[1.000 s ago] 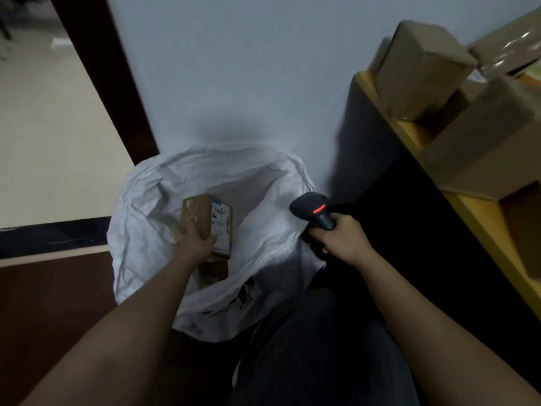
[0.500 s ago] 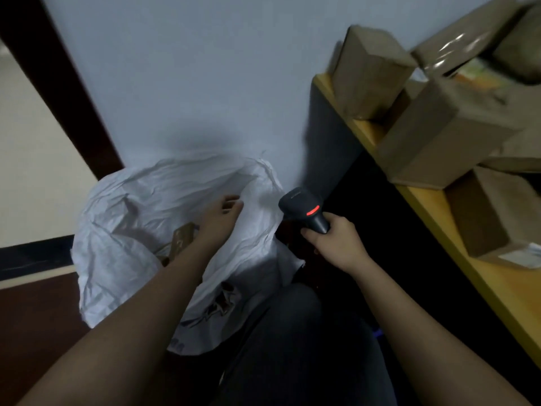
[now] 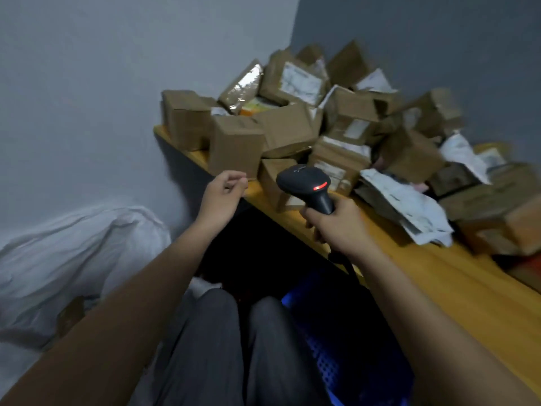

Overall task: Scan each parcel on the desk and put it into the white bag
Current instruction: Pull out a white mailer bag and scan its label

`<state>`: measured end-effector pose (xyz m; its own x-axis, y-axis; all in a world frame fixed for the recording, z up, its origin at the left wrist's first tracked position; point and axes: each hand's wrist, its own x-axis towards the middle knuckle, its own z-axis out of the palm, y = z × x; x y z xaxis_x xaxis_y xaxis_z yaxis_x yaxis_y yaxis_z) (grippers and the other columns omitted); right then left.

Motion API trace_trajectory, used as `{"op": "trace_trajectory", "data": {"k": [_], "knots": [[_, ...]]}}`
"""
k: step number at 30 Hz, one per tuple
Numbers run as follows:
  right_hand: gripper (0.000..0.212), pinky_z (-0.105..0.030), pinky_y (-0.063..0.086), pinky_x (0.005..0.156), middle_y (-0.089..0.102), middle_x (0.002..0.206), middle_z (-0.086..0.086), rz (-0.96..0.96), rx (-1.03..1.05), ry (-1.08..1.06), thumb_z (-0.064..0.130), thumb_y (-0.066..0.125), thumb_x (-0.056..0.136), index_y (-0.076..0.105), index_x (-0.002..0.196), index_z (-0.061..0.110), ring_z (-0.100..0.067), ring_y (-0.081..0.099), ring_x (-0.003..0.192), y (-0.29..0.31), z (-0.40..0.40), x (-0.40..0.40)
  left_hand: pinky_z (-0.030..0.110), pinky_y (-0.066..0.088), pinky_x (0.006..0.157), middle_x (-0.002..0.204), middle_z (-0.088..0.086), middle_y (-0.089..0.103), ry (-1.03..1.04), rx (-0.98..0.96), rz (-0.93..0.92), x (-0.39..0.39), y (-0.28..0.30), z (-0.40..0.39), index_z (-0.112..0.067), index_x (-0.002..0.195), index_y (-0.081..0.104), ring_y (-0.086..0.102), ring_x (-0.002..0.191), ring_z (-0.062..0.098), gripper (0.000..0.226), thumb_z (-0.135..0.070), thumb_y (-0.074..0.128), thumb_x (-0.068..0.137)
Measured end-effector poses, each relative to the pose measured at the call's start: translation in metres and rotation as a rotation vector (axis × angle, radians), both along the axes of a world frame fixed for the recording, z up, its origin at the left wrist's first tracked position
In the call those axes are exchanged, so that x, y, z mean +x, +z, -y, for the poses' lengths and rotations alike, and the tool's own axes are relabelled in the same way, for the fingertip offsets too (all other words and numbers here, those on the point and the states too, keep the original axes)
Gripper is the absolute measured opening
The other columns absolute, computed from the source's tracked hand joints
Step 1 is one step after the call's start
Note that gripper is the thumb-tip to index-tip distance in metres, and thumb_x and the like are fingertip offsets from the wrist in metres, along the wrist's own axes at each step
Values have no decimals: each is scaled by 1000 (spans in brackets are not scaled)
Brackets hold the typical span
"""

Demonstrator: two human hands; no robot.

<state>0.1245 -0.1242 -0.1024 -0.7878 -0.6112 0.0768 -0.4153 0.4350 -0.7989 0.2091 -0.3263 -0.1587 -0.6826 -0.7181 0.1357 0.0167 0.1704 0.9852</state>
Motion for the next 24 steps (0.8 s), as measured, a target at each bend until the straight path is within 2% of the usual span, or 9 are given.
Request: {"op": "trace_trajectory", "data": {"k": [4,7,9,11,13,16,18,21,24], "knots": [[7,-31,50,55,69,77,-7,17,-36,-99,22,66,87,62,91,18,-13,59,52,30,-51,-17,17,44,69,104,-5,61,-121,-85,36,-39,32,-52,-26,107,59,59,89,5,11,-28,52,99],[7,-33,48,54,65,71,-5,0,-74,-205,23,64,88,60,85,18,-14,58,52,44,-88,-33,19,44,73,101,-12,58,-221,-175,94,-68,48,-89,-25,111,59,57,96,8,16,-33,53,98],[7,-33,47,55,63,71,-7,9,-100,-267,22,64,89,60,87,16,-17,57,54,50,-113,-47,19,43,75,102,-9,58,-273,-248,112,-87,53,-113,-21,116,58,56,94,7,22,-33,54,97],[9,-36,49,58,67,77,-11,-4,-113,-327,20,64,89,61,91,12,-21,59,57,55,-136,-64,21,46,82,107,-3,60,-314,-324,122,-107,56,-134,-15,120,58,57,95,9,28,-30,57,96],[8,-35,51,57,68,79,-11,-15,-139,-395,17,64,88,61,87,10,-21,59,56,56,-158,-82,26,47,89,113,-2,59,-342,-414,159,-127,58,-152,-15,122,59,57,103,12,31,-30,59,95],[8,-32,46,55,64,74,-12,23,-220,-484,13,63,87,59,82,6,-20,55,52,55,-183,-107,28,46,92,118,0,55,-356,-575,206,-154,54,-170,-18,122,59,55,110,15,31,-31,60,94],[7,-31,45,53,61,70,-12,40,-246,-511,10,61,87,57,83,5,-19,53,50,54,-192,-122,36,45,98,121,2,54,-347,-687,222,-169,49,-177,-21,123,59,52,115,20,31,-28,59,94],[7,-28,45,48,60,68,-10,65,-241,-494,11,60,88,58,87,4,-16,53,47,51,-195,-138,36,37,104,129,2,50,-373,-813,250,-185,47,-184,-24,127,57,40,125,23,37,-18,57,91],[11,-22,45,43,60,67,-10,84,-231,-448,13,63,89,59,88,2,-11,53,43,46,-195,-148,33,18,106,142,-6,38,-486,-959,304,-195,53,-188,-32,134,50,23,135,18,51,-19,59,86]]}}
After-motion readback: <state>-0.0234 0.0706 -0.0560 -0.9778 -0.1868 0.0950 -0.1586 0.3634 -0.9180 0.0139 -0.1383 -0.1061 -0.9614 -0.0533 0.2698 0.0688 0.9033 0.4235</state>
